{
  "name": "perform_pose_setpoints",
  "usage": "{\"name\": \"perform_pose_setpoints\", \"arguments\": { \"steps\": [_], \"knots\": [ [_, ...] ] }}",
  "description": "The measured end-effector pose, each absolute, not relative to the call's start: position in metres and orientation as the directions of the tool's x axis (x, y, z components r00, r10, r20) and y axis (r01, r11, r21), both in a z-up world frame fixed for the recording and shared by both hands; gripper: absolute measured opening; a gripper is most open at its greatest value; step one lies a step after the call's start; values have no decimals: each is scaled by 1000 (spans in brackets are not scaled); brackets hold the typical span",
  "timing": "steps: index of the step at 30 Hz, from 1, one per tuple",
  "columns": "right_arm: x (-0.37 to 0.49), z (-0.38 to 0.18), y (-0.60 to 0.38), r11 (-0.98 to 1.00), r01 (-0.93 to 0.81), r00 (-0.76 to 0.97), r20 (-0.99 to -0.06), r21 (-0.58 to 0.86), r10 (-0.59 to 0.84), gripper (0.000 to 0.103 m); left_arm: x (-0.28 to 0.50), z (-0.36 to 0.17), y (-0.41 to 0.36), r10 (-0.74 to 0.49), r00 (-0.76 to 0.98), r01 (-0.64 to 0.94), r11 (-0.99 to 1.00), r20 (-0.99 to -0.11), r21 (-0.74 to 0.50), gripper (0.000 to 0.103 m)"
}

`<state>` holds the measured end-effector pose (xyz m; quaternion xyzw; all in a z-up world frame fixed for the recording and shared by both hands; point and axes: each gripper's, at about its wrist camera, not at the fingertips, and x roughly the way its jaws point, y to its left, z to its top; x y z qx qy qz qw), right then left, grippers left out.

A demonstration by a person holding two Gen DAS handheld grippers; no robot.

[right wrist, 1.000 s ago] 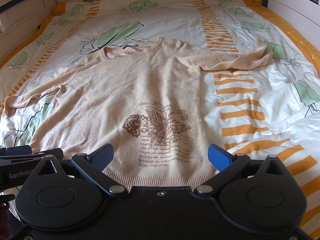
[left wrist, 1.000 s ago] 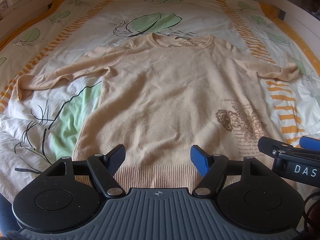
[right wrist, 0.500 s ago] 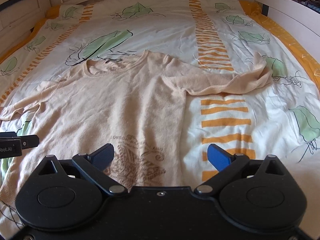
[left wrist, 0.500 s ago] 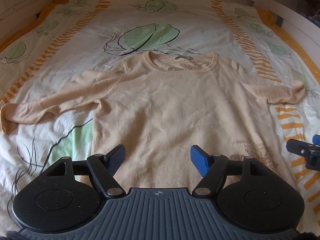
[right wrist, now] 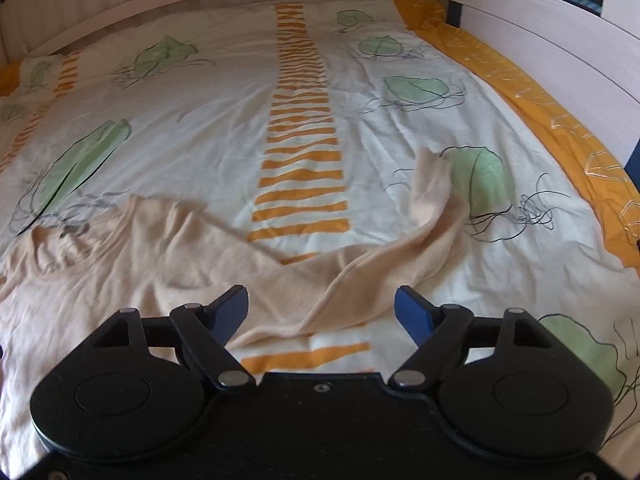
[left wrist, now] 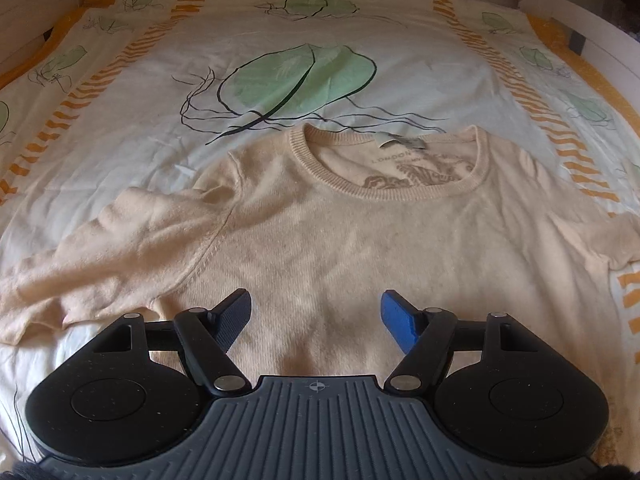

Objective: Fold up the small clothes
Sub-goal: 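Reach the right tool to a sweater sleeve cuff and close on it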

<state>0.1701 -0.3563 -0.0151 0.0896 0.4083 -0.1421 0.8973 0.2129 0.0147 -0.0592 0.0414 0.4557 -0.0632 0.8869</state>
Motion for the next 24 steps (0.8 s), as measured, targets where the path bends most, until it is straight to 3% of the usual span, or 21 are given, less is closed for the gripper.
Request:
{"name": "perform_pose_setpoints", "arguments": {
  "steps": [4,8,15,24],
  "knots": [
    [190,-15,-392,913,408,624,-735,16,-265,79,224,-75,21,-39,567,152,987,-822,59,70],
    [214,-19,-416,898,439,606,-726,-35,-325,76,220,-90,33,-74,581,143,990,-810,12,72],
    [264,-38,-451,877,477,551,-758,-57,-348,51,214,-96,33,-90,604,178,984,-792,25,80],
    [296,-62,-486,828,560,477,-821,10,-312,51,219,-97,36,-103,580,171,985,-808,-3,83]
  ]
}}
